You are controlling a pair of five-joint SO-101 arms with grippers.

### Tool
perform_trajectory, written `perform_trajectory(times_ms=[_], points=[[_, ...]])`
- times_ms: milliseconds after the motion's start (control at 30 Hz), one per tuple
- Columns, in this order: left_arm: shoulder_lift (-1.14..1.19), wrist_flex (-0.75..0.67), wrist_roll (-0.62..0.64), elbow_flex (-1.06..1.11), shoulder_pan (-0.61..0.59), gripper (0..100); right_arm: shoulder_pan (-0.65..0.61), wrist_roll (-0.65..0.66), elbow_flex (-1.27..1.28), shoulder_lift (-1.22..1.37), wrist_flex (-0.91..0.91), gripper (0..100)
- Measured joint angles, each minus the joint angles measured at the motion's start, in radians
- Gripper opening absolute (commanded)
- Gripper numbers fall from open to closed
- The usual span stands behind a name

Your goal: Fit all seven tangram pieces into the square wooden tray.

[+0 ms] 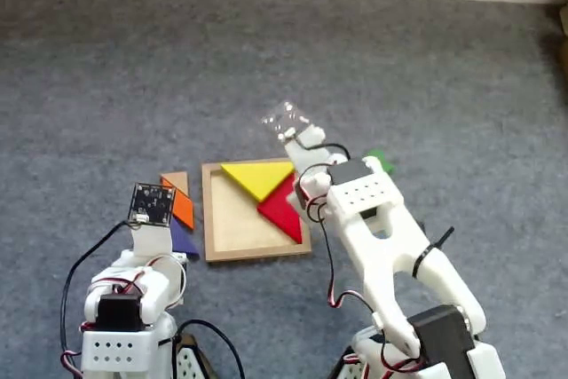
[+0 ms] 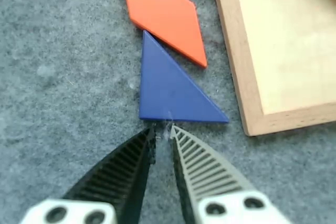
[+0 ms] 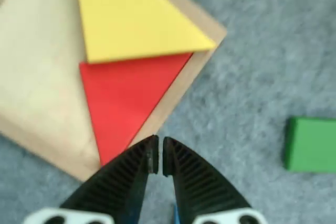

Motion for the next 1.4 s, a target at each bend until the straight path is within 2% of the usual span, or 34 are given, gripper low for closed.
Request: perform_trajectory(times_ms=[133,333,633,1100,1400], points=[[0.000,0.000,0.000,0.000,0.000,7,0.000,-0.137,0.000,0.000,-0.178,2.7],[0.000,0.000,0.000,0.000,0.000,7,0.000,-0.298,0.000,0.000,-0.324,2.7],[0.000,0.000,0.000,0.000,0.000,7,-0.089,-0.307,0.003,0.163,-0.460,2.7],[0.000,0.000,0.000,0.000,0.000,7,-0.176,-0.307,0.002,0.265,-0.468,2.7],[0.000,0.000,0.000,0.000,0.000,7,-0.176,-0.295,0.002,0.265,-0.471,2.3]])
